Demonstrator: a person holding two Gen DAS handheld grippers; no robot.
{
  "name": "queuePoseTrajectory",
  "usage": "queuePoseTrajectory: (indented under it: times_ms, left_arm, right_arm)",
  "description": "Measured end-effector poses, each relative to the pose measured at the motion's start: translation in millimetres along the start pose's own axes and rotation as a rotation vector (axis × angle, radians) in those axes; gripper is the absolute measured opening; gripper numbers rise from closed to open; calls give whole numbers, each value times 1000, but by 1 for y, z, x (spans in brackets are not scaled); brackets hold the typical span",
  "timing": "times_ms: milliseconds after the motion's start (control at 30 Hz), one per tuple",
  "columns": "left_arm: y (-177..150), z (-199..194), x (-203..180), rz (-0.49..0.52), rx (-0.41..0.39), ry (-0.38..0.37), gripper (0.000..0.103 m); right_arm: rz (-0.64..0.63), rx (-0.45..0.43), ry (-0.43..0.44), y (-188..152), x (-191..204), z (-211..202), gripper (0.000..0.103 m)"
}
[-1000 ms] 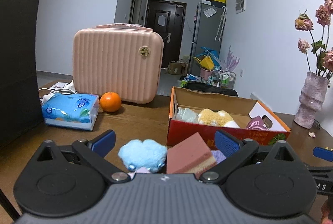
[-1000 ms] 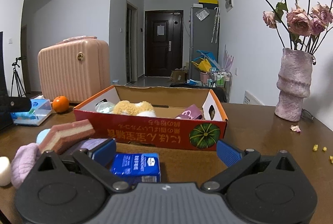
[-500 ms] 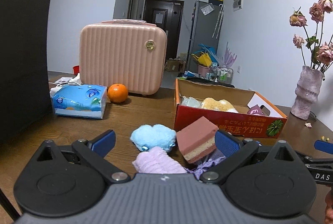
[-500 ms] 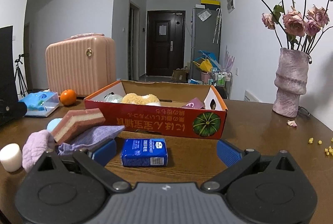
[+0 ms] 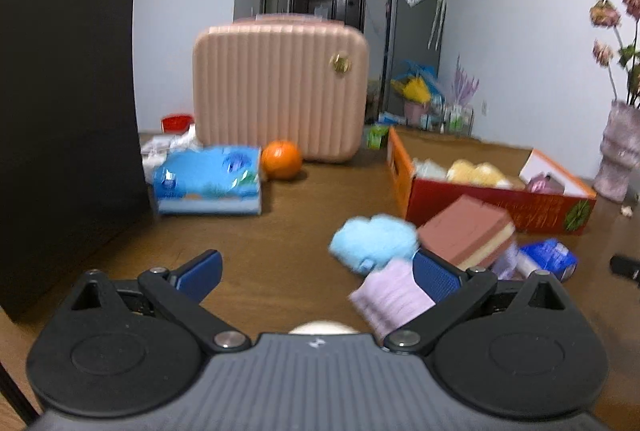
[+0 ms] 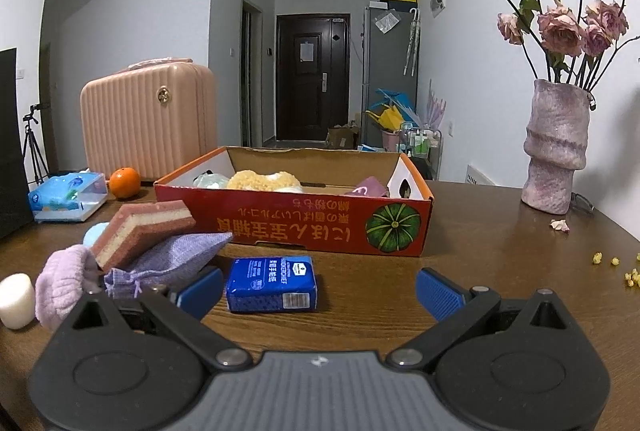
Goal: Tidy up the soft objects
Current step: 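Move both tools back from the box toward the table items, then grasp the white round sponge with the left tool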
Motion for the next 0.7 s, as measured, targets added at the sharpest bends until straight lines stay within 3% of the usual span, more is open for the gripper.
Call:
queuePoseTrajectory:
  times_ms: [267,467,700]
  left_arm:
    - [-33,19,-1,69,132,-40,103]
    - [-50,30,-16,138,182,-37,103]
    - [-53,39,-11,114,204,-35,101]
  right_arm:
    - [-5,13,-12,-4,0,5,103]
    - [-4,12,-13,-4,1,5,103]
    - [-4,10,-14,-4,0,5,103]
Point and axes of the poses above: each gripper's, at about its wrist camera, not at the fingertips, and z roughly the way its jaws point, x to its left, y to its top, the point moved 9 cm from there along z, roughly the way its jaws point, and after that the axes turned 6 degrees about y, right-handed, at the moved point
